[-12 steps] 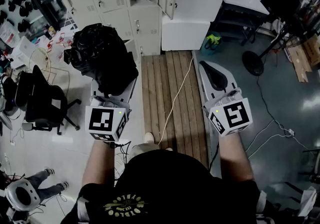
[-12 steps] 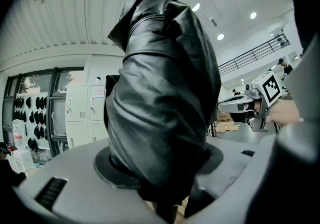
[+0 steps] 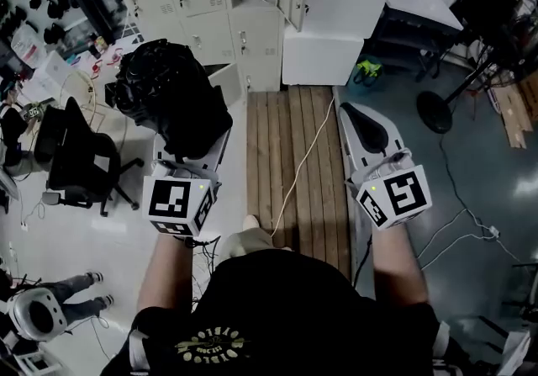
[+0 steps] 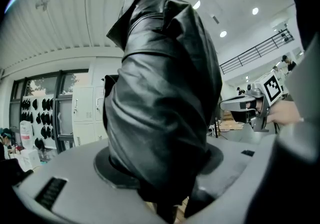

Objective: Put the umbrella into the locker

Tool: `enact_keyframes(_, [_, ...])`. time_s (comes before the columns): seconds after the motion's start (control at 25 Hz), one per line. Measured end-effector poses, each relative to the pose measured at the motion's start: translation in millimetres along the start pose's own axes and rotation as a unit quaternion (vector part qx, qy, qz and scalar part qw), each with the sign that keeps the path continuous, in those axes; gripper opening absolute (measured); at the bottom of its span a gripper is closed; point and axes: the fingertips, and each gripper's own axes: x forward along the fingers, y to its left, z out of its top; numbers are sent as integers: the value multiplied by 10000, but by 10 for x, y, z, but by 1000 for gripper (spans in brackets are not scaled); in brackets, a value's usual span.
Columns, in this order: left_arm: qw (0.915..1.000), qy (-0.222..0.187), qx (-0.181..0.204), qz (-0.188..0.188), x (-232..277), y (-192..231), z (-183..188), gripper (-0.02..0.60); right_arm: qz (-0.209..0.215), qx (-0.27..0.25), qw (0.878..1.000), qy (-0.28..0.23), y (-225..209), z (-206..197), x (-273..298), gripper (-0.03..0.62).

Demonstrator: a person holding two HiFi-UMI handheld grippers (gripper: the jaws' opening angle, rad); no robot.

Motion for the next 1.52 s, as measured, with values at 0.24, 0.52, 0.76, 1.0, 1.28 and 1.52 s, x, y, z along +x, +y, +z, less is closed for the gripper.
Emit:
enact_keyframes(0.24, [9999, -4, 114, -20, 36, 82, -51, 265, 189, -113, 9997, 65, 111, -48, 126, 28])
enact_keyframes(0.52, [9997, -24, 239, -78, 171, 299, -265, 265, 92, -46, 9999, 18, 156, -225, 412, 29])
enact_keyframes(0.76, [9998, 23, 175, -55, 409, 714, -382, 265, 97, -83, 9999, 88, 129, -257, 846, 29])
enact_keyframes(1.0, [9999, 106, 70, -96, 817, 1160, -334, 267, 132, -57, 9997, 207, -6, -155, 1453, 29])
enact_keyframes(1.28, [9995, 180, 179, -182, 1045, 1432, -505, 267, 95, 12, 9998, 175, 2, -257, 1819, 28])
enact_keyframes(1.52, [9993, 145, 184, -287, 1168, 1562, -641, 267, 67, 28, 9999, 149, 10, -376, 1968, 28])
